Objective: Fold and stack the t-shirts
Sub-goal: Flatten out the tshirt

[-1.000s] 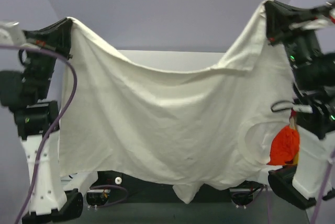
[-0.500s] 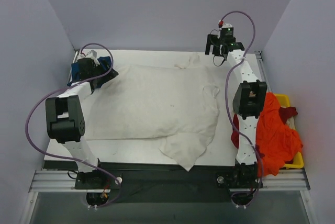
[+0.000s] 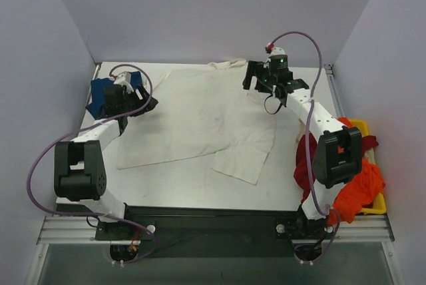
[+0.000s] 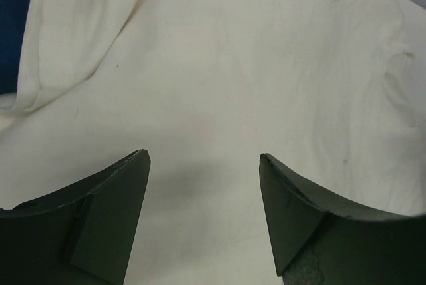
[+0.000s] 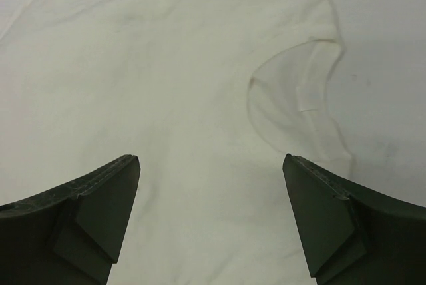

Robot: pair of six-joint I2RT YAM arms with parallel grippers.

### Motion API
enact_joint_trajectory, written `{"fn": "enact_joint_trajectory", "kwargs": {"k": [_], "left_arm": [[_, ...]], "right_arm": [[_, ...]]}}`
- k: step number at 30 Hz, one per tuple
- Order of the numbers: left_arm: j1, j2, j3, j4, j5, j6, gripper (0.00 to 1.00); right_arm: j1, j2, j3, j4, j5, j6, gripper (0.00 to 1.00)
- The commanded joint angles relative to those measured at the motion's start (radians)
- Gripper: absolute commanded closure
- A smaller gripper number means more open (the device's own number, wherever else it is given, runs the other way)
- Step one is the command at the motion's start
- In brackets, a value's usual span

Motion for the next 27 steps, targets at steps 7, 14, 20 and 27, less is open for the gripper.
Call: {"fn": "enact_joint_trajectory", "kwargs": {"k": [7, 14, 20, 27], "left_arm": [[-0.003, -0.102, -0.112, -0.042, -0.03, 0.029, 0.23], [-0.068, -0.123, -0.104, -0.138, -0.176, 0.067, 0.22], [-0.069, -0.005, -0.017, -0.24, -0.154, 0.095, 0.22], [-0.129, 0.154, 0.112, -0.361, -0.162, 0.158, 0.22]], "right_arm": [[0.074, 0.053, -0.14, 0.041, -0.146, 0.11, 0.07], [0.056, 0.107, -0.164, 0.017, -0.14, 0.121, 0.08], [-0.004, 0.138, -0.176, -0.037, -0.165, 0.14, 0.09], [-0.081, 0.168, -0.199, -0.063, -0.217, 0.156, 0.11]]}}
